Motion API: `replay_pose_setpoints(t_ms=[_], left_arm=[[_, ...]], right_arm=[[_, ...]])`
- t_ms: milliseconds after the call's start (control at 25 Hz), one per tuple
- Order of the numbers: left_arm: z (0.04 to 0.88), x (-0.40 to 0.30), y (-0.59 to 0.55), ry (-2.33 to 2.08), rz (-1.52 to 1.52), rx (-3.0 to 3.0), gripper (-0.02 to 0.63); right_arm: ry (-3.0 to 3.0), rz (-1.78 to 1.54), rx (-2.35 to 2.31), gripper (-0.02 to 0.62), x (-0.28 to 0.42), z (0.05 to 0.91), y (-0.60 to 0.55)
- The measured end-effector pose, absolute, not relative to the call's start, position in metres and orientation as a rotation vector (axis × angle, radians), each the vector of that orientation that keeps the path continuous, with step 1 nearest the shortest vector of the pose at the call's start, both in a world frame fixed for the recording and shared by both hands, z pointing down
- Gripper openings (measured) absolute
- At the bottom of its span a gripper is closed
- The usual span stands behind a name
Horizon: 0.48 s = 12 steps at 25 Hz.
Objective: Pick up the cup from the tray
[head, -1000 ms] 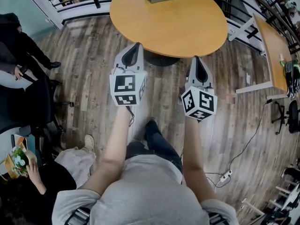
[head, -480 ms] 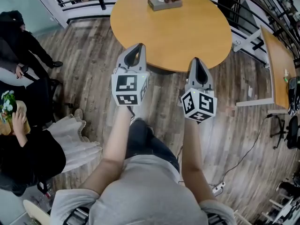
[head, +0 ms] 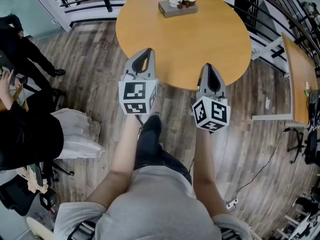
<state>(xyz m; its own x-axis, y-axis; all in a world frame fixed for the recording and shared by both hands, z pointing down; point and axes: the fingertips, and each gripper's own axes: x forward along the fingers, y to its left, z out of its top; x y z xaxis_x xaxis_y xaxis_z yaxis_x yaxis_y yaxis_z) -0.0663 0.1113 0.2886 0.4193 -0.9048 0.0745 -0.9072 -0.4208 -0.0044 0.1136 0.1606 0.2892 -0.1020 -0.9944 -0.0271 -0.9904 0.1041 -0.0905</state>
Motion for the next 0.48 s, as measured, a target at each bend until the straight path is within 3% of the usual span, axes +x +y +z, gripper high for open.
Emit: replay_pose_setpoints(t_ms=[480], left_arm=[[0.288, -0.063, -0.014, -1.616, 0.102, 2.644, 0.008]], right_arm=[[2.233, -0.064, -2.097, 0.008, 0.113, 0.285, 0.035]])
